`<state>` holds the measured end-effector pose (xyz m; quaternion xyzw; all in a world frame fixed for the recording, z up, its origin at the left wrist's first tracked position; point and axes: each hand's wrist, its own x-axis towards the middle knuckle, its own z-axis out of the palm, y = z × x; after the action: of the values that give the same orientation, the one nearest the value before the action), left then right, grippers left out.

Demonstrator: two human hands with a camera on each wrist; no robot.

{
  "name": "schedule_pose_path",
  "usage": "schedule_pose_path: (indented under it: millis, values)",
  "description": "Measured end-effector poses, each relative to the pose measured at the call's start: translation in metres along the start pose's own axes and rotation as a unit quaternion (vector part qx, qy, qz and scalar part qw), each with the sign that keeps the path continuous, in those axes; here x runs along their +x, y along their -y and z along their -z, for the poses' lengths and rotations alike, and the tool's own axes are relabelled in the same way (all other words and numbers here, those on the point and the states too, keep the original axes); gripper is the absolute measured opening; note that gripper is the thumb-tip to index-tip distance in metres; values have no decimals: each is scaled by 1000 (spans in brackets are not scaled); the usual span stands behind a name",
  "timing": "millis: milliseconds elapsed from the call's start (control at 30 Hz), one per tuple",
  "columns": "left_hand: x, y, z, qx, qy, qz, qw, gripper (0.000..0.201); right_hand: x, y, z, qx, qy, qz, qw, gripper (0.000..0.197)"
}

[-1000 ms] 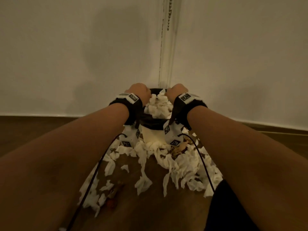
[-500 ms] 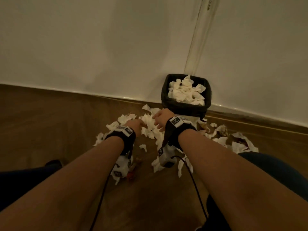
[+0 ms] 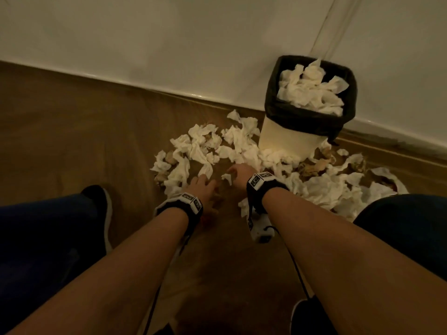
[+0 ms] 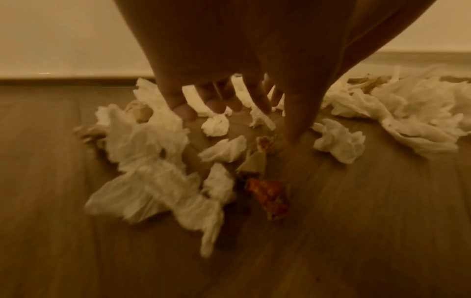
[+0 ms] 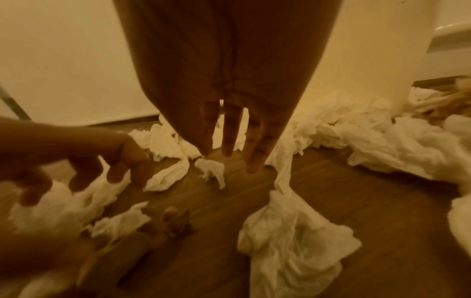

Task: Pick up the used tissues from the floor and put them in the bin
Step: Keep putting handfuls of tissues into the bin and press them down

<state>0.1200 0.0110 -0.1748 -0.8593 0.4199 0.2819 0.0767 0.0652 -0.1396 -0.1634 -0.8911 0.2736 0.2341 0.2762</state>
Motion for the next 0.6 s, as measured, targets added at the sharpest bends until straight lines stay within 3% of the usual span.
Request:
schedule_pose_path:
  millis: [133,233,333,467,600]
  values:
    - [-14,25,-3,-116,-112,39,986,31,10,7,-19,-98,51,22,994,74]
    - [-26,47,-6,-194,-161,79,964,30,8,13,-36,-115,86,38,989,111]
    - [-37,61,-17,-209,-188,102,954,31,1,22,-52,-116,82,41,989,131]
    - [-54,69,-38,-199,-150,114,962,45,-9,31,-73,-109,30,55,992,125]
    - [-65,69,-58,-159,-114,124,973,62,-13,38,-88,-105,-7,49,993,98]
